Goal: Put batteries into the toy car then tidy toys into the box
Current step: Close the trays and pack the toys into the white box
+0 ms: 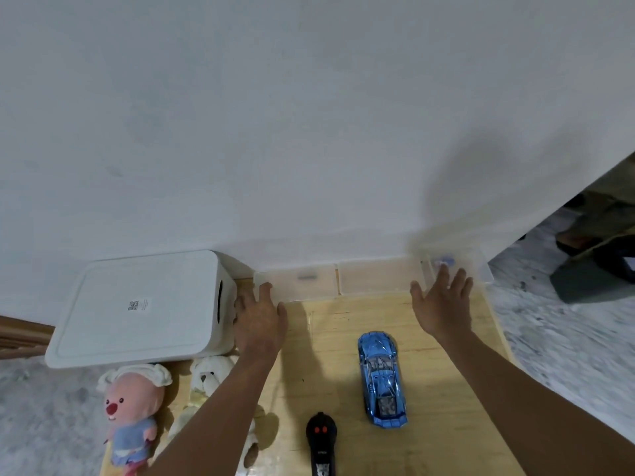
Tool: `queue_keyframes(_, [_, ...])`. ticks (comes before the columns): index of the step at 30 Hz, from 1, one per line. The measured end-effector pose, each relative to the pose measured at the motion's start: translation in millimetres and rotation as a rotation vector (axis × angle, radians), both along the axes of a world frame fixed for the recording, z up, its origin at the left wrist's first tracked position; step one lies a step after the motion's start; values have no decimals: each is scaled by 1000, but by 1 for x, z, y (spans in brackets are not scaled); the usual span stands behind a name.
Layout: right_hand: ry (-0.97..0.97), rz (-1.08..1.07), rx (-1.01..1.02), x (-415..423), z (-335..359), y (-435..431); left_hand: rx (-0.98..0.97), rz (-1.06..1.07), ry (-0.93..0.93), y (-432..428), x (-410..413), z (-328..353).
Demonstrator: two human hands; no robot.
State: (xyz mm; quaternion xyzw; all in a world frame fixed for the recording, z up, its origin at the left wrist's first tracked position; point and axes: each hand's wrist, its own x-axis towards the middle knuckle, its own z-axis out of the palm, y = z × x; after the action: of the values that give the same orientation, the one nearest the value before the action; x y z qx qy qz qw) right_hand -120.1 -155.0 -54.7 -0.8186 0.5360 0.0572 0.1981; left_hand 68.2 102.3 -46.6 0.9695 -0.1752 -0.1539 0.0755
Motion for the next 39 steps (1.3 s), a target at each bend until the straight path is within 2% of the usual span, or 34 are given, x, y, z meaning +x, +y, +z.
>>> queue_keyframes(6, [-3,-11,33,-1,2,-1,30,-48,12,-3,-11,1])
queue_keyframes(8, [10,30,-16,0,4,4,26,-52,27,-3,-11,3])
queue_keyframes(12, [-49,341,-180,14,9,25,30,-64,55,-3,-7,10])
queue_keyframes(16, [-56,568,-180,39,17,56,-26,-80,66,-2,-4,21])
queue_keyframes(19, [63,519,-91,50,22,73,-48,-116,109,2,-7,24])
queue_keyframes(23, [172,563,8,42,14,78,59,-252,146,9,-14,12])
queue_keyframes(28, [120,616,99,26,3,66,158,-323,215,13,-16,-2])
queue_keyframes(39, [-27,627,182,26,-7,39,124,-304,216,12,-18,-8])
